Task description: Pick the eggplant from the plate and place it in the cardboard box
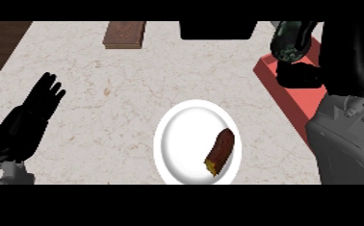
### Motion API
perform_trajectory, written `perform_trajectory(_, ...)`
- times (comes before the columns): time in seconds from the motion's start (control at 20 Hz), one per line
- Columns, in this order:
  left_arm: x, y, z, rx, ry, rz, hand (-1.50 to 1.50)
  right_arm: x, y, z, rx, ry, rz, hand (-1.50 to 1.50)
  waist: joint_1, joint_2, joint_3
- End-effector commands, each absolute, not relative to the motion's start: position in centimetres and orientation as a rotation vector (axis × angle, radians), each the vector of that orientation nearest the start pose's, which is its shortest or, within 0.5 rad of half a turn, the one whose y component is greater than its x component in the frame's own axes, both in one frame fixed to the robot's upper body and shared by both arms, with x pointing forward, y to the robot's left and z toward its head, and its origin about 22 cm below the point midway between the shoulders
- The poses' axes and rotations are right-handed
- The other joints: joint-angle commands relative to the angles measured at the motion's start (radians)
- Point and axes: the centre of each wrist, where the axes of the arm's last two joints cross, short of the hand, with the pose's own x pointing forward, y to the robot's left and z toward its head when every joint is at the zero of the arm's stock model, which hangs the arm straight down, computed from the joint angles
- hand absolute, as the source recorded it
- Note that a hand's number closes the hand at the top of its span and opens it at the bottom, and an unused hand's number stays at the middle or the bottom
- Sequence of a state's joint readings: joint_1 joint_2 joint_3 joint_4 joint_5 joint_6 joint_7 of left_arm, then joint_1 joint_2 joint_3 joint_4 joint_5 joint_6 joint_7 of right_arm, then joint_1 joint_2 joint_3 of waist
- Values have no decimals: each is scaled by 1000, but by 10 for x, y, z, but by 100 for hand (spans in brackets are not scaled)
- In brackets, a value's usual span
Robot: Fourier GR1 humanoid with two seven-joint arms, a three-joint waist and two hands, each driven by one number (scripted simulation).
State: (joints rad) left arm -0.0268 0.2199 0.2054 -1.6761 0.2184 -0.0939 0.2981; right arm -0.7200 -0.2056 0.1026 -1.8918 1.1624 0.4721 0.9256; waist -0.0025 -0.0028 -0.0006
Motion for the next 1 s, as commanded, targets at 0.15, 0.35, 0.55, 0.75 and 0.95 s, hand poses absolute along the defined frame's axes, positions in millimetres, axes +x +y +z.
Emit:
perform_trajectory(0.15,251,323,36,51,-1476,44,0,293,-193,255,-1464,-1173,606,150,1,3,0)
perform_trajectory(0.35,258,340,57,71,-1457,48,0,306,-235,228,-1468,-1202,614,150,3,5,1)
perform_trajectory(0.55,233,320,37,61,-1448,51,0,325,-252,223,-1439,-1220,610,150,10,4,1)
perform_trajectory(0.75,242,315,45,46,-1442,69,0,322,-268,176,-1405,-1205,627,150,7,4,1)
perform_trajectory(0.95,248,322,67,60,-1449,33,0,346,-290,151,-1314,-1148,612,150,13,6,1)
